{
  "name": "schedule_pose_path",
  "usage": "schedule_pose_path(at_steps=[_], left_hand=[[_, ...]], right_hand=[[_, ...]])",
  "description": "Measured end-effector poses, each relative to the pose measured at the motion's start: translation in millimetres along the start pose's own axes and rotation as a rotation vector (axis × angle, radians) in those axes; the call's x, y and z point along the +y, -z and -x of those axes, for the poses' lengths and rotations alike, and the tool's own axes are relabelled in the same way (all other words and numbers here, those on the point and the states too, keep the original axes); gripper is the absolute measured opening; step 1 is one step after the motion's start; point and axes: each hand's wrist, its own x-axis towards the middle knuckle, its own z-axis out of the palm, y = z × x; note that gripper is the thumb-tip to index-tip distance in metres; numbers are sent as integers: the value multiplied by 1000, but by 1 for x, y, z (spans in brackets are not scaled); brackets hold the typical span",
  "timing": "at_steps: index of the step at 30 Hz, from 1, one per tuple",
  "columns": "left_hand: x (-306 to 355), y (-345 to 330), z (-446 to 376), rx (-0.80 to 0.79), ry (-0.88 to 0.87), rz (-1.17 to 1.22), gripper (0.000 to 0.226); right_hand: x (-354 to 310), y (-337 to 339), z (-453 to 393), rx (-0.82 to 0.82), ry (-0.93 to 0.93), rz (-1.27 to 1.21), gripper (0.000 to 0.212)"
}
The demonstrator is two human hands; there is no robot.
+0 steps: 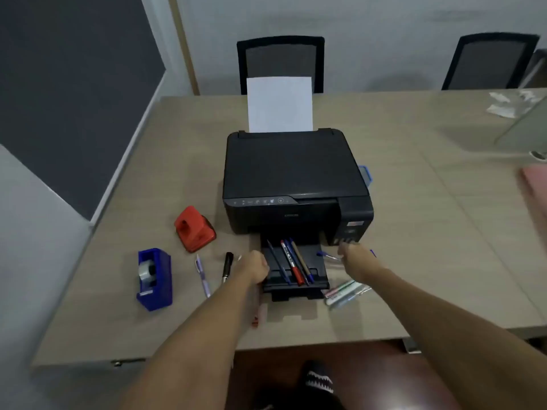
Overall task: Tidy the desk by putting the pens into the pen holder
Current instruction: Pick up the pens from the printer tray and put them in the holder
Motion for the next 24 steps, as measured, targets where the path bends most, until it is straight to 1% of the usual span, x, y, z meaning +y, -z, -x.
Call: schedule_pose_path(at_steps=[1, 2, 5, 8, 11, 14, 16, 18, 21, 22, 24], left_hand=[[2, -4, -5, 21, 18, -18, 23], [7, -6, -6, 57, 53, -34, 26], [22, -11, -9, 86, 157, -50, 37], [36, -17, -17, 139, 233, -65, 44], [51, -20, -26, 170, 258, -68, 40], [60, -23, -26, 180, 288, -71, 35], [65, -25, -24, 186, 319, -26, 33], [64, -27, -22, 210, 326, 77, 31], [59, -36, -23, 239, 318, 301, 23], [59, -39, -22, 239, 314, 340, 19], [62, -43, -17, 223, 292, 338, 14]], right_hand=[[3, -5, -2, -17, -14, 46, 27], [6, -7, -5, -27, -15, 40, 29], [13, -19, -8, -83, 0, 53, 34], [23, -26, -18, -84, 34, 62, 40], [34, -34, -31, -93, 81, 109, 40], [38, -37, -39, -56, 112, 165, 42], [39, -38, -42, -42, 138, 159, 45], [37, -38, -44, -66, 120, 13, 42], [29, -34, -44, -70, 74, -277, 21], [25, -33, -42, -72, 69, -323, 16], [15, -30, -38, -69, 66, -423, 13]])
